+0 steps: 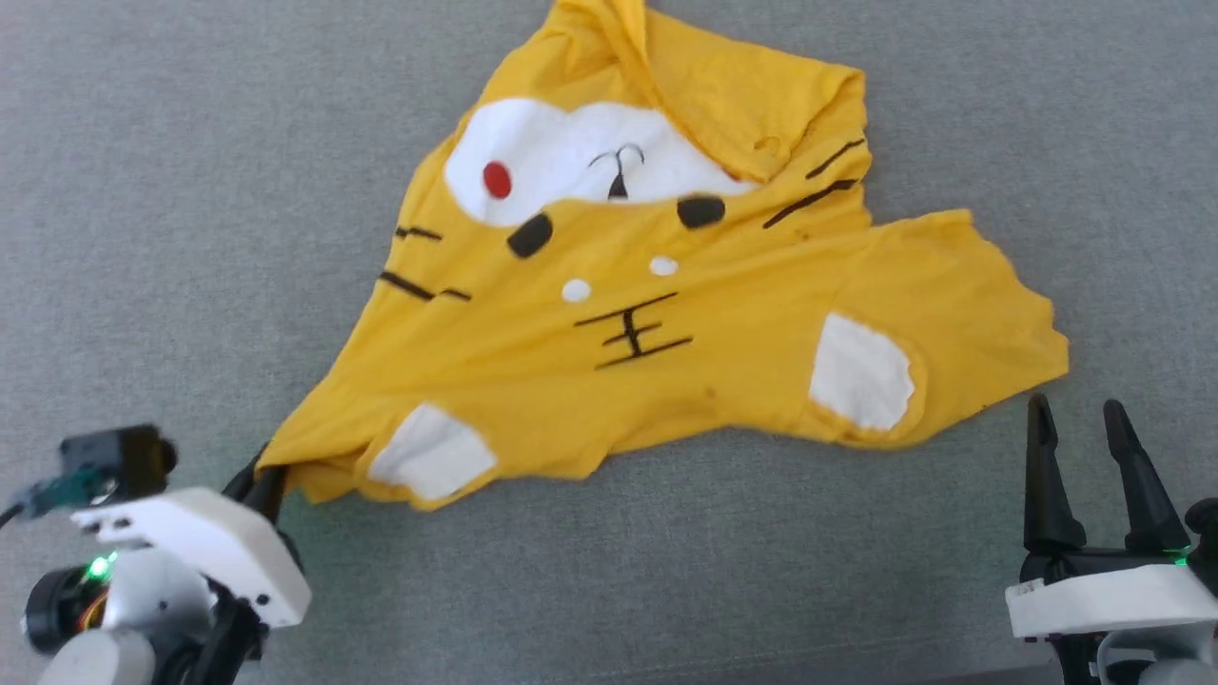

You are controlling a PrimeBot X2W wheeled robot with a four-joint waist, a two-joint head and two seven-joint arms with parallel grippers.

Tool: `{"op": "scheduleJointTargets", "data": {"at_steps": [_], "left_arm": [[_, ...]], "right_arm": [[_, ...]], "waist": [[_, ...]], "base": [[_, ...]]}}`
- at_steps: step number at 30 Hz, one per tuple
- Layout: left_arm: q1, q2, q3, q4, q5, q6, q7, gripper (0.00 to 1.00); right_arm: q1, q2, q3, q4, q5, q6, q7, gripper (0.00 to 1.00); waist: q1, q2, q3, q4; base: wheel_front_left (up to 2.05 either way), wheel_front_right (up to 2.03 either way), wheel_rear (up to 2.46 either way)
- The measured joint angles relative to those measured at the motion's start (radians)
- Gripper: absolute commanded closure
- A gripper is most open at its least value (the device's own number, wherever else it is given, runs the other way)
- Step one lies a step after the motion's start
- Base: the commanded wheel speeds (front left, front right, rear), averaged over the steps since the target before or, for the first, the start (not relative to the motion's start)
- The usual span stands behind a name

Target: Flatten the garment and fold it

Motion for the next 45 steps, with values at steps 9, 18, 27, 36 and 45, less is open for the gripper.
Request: {"op": "scheduleJointTargets", "data": {"at_steps": [9,18,27,36,45], "left_arm": [[0.039,-0.105,0.026,-0.042,-0.018,-0.014,-0.183,0.00],[0.043,-0.139,0.009,-0.096,0.189,-0.021,-0.506,0.00],[0.051,-0.196,-0.056,-0.041,0.439,0.042,-0.622,0.00],[0.050,-0.237,-0.031,-0.028,0.460,0.017,-0.622,0.00],[0.035,-0.268,-0.026,-0.009,0.498,-0.028,-0.623,0.00]], "right_arm": [[0.001,0.000,0.009,0.004,-0.016,0.000,0.000,0.00],[0.014,0.000,0.008,0.001,-0.029,0.000,0.000,0.00],[-0.034,0.000,0.026,-0.055,-0.089,0.000,0.044,0.00],[-0.128,0.000,0.187,-0.140,-0.108,0.000,0.384,0.00],[-0.239,-0.101,0.349,-0.104,-0.067,0.000,0.811,0.00]], "waist": [[0.0000,0.0000,-0.013,0.027],[-0.0001,0.0000,-0.033,0.037],[0.0000,0.0000,-0.035,0.037],[0.0000,0.0000,-0.018,0.052],[0.0001,-0.0001,0.011,0.092]], "base": [[0.00,0.00,0.00],[0.00,0.00,0.00],[0.00,0.00,0.00],[0.00,0.00,0.00],[0.00,0.00,0.00]]}}
